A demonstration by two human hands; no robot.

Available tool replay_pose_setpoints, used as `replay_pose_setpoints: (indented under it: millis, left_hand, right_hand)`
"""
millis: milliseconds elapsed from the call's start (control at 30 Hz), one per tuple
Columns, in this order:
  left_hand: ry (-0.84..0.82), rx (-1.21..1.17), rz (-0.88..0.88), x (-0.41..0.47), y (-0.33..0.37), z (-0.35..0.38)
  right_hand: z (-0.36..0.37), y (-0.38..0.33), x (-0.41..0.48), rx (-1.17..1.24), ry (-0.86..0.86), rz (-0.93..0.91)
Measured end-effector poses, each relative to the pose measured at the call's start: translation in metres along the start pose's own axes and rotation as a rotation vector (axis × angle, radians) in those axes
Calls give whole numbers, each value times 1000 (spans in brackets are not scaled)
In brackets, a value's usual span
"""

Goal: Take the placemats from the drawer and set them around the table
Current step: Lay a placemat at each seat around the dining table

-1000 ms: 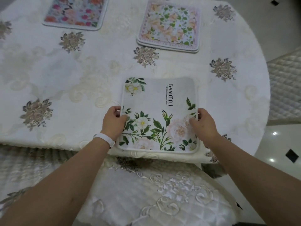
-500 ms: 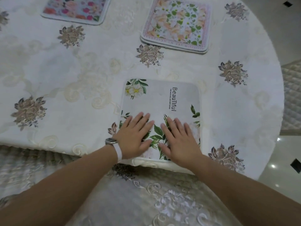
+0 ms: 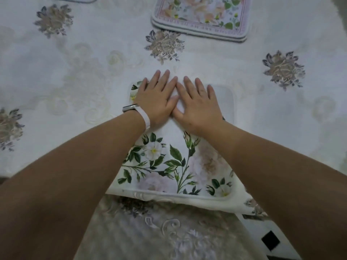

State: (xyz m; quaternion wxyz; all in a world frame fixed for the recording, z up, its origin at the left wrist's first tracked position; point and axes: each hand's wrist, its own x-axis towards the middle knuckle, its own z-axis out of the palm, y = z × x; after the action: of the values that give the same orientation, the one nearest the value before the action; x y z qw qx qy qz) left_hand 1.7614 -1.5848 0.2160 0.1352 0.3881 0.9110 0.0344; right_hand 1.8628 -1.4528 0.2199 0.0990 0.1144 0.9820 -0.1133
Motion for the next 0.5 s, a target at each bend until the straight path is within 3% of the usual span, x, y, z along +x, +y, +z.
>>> replay_pose_setpoints:
  millis: [200, 367, 500]
  left_hand:
    - [-3, 14, -67, -1, -14, -6]
    - [36, -61, -148, -41, -34, 1]
    - [32, -101, -197, -84, -40, 11]
  right_hand:
    - [-5, 26, 2, 5, 37, 126]
    - [-4, 58, -28, 60, 107, 288]
    - [2, 60, -62, 79, 97, 310]
